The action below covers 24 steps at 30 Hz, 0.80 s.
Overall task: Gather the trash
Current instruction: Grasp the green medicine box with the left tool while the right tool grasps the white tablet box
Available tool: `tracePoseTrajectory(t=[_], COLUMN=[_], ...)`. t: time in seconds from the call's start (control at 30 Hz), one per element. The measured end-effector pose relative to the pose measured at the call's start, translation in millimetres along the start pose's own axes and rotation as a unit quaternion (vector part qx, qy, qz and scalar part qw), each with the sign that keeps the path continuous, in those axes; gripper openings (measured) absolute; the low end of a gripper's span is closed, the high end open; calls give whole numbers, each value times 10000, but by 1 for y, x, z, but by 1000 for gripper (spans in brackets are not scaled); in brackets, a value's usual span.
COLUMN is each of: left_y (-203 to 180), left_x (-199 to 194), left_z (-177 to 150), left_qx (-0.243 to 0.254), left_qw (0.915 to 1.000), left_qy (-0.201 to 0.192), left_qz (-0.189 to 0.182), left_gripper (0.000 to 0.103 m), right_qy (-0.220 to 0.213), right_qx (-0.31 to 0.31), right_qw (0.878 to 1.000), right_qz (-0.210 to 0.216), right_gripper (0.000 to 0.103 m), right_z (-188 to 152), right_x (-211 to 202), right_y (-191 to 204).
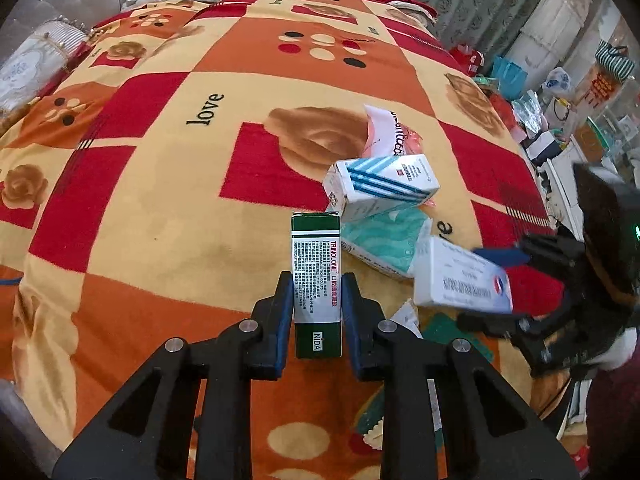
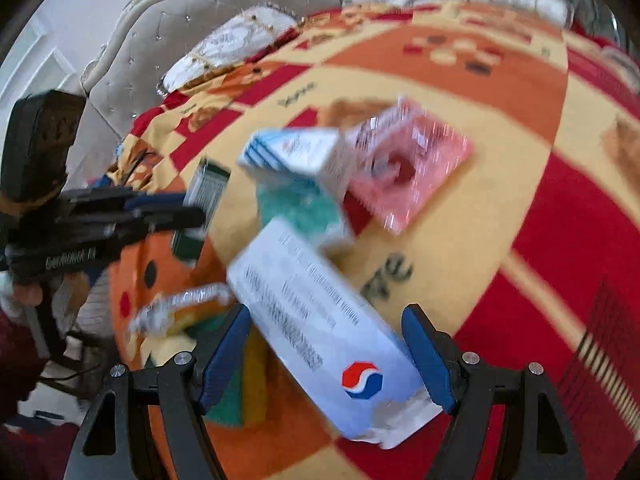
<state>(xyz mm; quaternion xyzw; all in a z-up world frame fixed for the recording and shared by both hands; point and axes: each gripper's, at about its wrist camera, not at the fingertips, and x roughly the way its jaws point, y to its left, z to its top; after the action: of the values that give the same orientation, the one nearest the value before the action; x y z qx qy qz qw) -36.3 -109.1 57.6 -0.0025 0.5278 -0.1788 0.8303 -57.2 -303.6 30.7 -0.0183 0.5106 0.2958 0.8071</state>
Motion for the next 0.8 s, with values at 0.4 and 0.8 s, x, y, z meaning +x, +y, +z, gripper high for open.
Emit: tracePoseTrajectory(t=[0.4,0.8], left_y=[-12,-63], left_x=[-11,-28], left_z=[0,7], left_qx=[-44,224], left_qw=[9998,9978], left_qy=[-136,-374], left_qz=[-141,-496], left_gripper=[21,21], right_qy=[-303,-1140], right_qx=[-431,553], right_qw=[9943,9855], right_qz=[-931,-1126], right_gripper=[60,51], right_z=[-4,-39], right_x=[5,-63], right_y=[25,9])
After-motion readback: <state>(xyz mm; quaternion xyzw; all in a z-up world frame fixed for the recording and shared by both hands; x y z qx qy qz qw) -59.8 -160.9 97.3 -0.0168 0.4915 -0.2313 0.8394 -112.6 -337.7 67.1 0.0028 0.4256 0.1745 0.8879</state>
